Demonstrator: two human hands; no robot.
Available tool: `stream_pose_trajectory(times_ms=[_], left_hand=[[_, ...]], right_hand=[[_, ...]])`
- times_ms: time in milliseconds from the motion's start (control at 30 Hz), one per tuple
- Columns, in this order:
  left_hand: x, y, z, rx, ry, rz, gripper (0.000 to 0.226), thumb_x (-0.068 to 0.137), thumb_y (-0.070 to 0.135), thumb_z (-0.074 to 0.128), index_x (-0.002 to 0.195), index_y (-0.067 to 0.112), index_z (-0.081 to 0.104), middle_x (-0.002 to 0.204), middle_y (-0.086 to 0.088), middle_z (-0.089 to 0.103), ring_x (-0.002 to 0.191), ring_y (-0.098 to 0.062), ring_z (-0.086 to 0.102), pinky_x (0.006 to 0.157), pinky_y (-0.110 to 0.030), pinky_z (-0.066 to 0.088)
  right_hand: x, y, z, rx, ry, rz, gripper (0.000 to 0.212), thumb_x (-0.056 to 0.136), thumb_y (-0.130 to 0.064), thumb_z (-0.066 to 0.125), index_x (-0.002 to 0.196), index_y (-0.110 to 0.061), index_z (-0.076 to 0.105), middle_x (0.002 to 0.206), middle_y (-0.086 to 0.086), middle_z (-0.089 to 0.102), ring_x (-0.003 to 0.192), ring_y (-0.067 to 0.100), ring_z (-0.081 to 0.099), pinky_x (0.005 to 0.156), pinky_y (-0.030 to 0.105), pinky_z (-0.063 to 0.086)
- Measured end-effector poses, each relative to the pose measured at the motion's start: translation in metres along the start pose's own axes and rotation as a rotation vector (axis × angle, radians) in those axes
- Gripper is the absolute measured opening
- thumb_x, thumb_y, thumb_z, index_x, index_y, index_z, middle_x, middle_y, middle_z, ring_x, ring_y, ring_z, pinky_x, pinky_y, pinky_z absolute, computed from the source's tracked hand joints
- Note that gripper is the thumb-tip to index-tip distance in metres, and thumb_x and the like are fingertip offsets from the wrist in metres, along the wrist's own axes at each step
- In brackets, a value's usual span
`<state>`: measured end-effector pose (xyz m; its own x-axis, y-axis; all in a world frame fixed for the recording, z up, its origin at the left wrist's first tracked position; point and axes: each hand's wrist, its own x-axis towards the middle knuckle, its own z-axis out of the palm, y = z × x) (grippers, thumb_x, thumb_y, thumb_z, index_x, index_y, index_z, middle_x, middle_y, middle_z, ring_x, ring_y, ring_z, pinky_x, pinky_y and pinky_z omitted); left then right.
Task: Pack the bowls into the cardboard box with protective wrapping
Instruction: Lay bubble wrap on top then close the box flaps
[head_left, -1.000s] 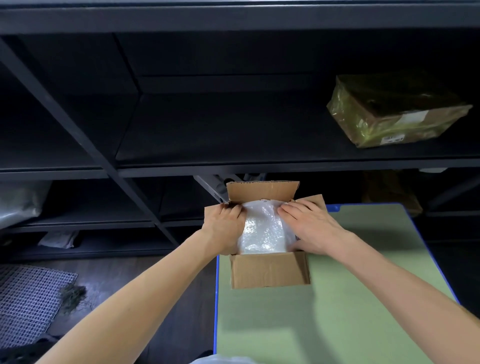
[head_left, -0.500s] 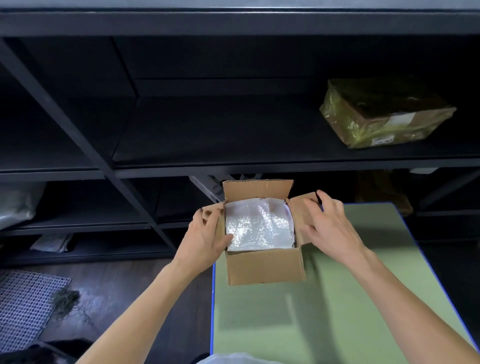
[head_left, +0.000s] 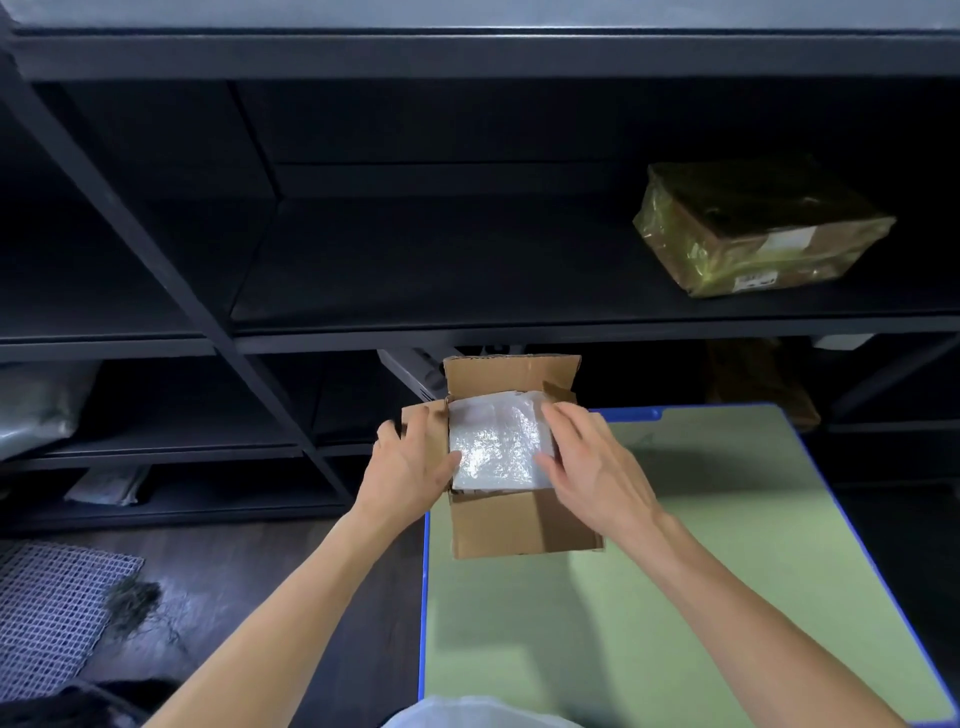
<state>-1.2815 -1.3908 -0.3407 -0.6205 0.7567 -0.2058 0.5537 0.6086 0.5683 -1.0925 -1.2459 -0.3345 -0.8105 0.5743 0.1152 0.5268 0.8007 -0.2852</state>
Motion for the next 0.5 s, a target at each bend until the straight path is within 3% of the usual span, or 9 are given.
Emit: stream_pose_trajectory(times_ms=[167,333,500], left_hand=[[-0.004,0.0,0.002,-0.004,0.056,-0.065,0.076,0.085,0.046,0.071,0.147,0.027,0.032,0.128,-0.02,0.041,0.116,-0.039,0.043,0.097,-0.049,0.047],[-0.011,0.01,0.003,0.03,0.2,0.098,0.072,0.079,0.031,0.077,0.14,0.02,0.041,0.121,-0.007,0.035,0.11,-0.025,0.032,0.093,-0.036,0.044],[-0.023,0.029,0.021,-0.001,0.202,0.27,0.066,0.086,0.022,0.07,0.144,0.019,0.037,0.125,-0.003,0.037,0.113,-0.019,0.036,0.09,-0.024,0.04]], right_hand=[[-0.011,-0.001,0.014,-0.051,-0.024,-0.03,0.039,0.094,-0.033,0.061,0.128,-0.014,0.056,0.123,-0.005,0.052,0.11,0.019,0.048,0.072,0.025,0.048],[-0.013,0.002,0.015,-0.027,-0.018,-0.053,0.041,0.092,-0.026,0.067,0.129,-0.011,0.059,0.125,-0.002,0.054,0.113,0.021,0.05,0.077,0.028,0.052],[-0.013,0.005,0.016,-0.014,-0.018,-0.042,0.04,0.093,-0.029,0.066,0.127,-0.009,0.059,0.128,0.0,0.053,0.116,0.022,0.048,0.083,0.032,0.053]])
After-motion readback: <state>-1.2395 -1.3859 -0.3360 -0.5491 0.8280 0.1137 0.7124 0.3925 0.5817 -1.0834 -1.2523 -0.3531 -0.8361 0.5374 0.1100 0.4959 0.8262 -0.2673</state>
